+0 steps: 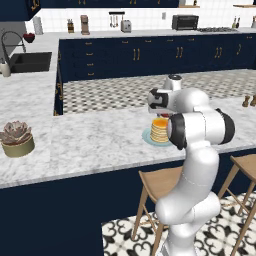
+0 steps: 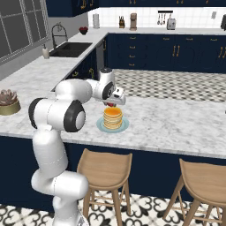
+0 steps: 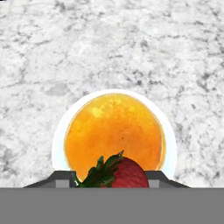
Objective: Take the strawberry from the fridge and place it on top of the pancake, located on the dining counter.
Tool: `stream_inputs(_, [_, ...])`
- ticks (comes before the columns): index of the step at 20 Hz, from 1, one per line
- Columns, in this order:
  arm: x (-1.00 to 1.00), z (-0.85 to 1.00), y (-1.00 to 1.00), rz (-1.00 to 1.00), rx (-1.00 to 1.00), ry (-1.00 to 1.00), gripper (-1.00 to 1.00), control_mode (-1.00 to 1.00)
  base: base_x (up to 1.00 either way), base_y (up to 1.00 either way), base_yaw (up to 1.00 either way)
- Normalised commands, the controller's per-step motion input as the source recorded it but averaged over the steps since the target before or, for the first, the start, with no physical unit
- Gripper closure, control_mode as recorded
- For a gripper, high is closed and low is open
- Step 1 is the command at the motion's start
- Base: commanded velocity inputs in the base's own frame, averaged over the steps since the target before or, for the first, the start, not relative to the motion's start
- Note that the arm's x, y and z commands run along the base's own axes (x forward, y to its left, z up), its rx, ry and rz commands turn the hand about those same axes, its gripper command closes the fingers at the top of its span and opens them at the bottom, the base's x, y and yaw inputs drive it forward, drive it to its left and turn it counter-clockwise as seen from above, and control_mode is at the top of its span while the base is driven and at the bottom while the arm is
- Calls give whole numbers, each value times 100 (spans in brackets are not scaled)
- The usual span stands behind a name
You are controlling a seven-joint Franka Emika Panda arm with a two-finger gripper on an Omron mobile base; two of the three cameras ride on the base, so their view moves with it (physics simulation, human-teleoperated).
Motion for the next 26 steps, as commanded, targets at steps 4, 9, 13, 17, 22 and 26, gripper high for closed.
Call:
stream_inputs(4, [-1, -20, 0, 1, 0, 1, 100, -100, 0, 0, 0])
stream_inputs(9, [0, -28, 5, 0, 0, 0, 100, -100, 0, 0, 0])
stream_inputs(13, [0, -25, 0, 0, 0, 0, 100, -100, 0, 0, 0])
stream_inputs(17, [6, -13, 1, 0, 0, -3, 100, -100, 0, 0, 0])
stream_inputs(22, [22, 0, 0, 0, 0, -3, 100, -100, 0, 0, 0])
stream_inputs(26, [32, 0, -2, 2, 0, -4, 100, -100, 0, 0, 0])
